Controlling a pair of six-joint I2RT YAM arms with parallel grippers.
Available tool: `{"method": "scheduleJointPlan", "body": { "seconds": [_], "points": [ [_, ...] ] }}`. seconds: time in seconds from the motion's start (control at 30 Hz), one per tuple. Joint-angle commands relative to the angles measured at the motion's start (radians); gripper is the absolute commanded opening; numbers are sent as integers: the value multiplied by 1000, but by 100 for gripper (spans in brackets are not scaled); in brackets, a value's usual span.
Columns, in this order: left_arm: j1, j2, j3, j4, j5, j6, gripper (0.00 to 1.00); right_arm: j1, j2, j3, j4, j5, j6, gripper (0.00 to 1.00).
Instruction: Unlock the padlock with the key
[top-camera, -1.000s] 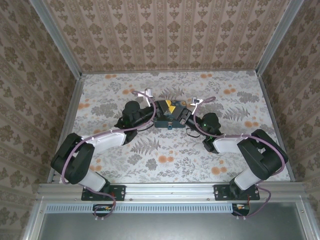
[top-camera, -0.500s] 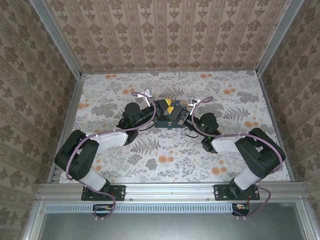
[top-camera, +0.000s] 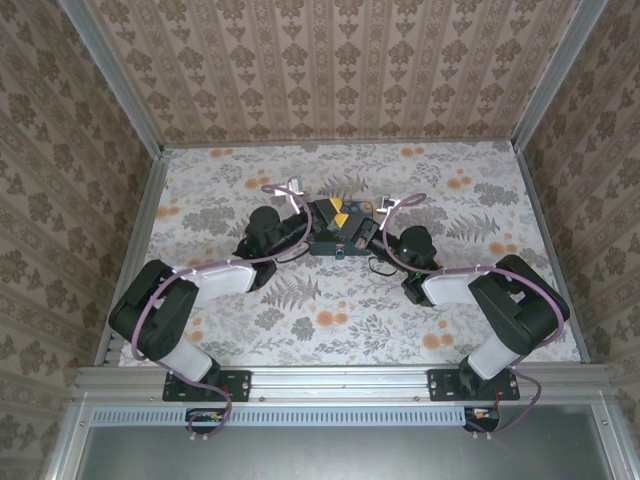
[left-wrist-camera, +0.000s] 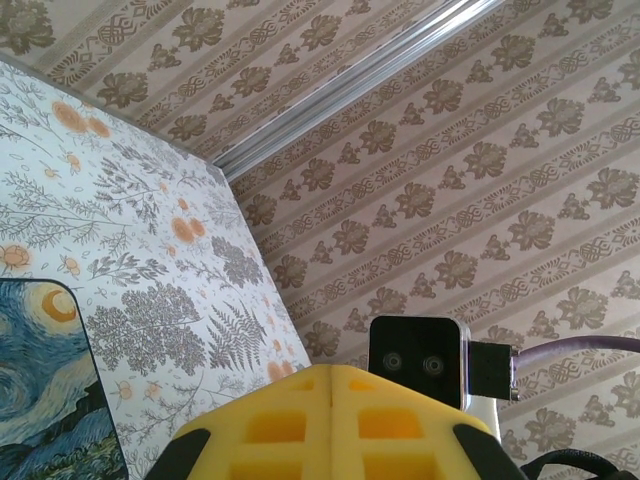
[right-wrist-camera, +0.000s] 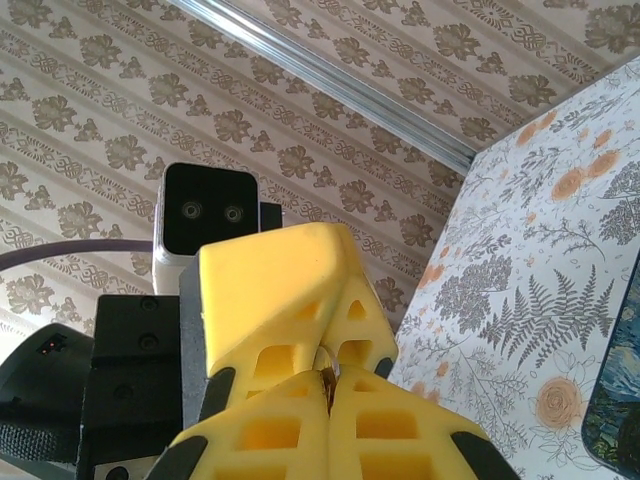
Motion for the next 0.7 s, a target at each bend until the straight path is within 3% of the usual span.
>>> {"method": "scheduleJointPlan", "body": {
  "seconds": [0.0, 0.13, 0.23, 0.4, 0.67],
  "points": [
    [-10, -19, -5, 4, 10, -3, 25, -11, -18, -9, 38, 15, -5, 0],
    [11, -40, -5, -28, 9, 1, 52, -14, -25, -18, 37, 11, -3, 0],
    [34, -62, -13, -39, 8, -2, 62, -14, -23, -22, 37, 12, 1, 0],
    [53, -92, -1, -110, 15, 10, 64, -14, -17, -14, 39, -5, 9, 0],
    [56, -71, 25, -140, 38, 13, 59, -12, -16, -6, 39, -26, 22, 0]
  ]
}}
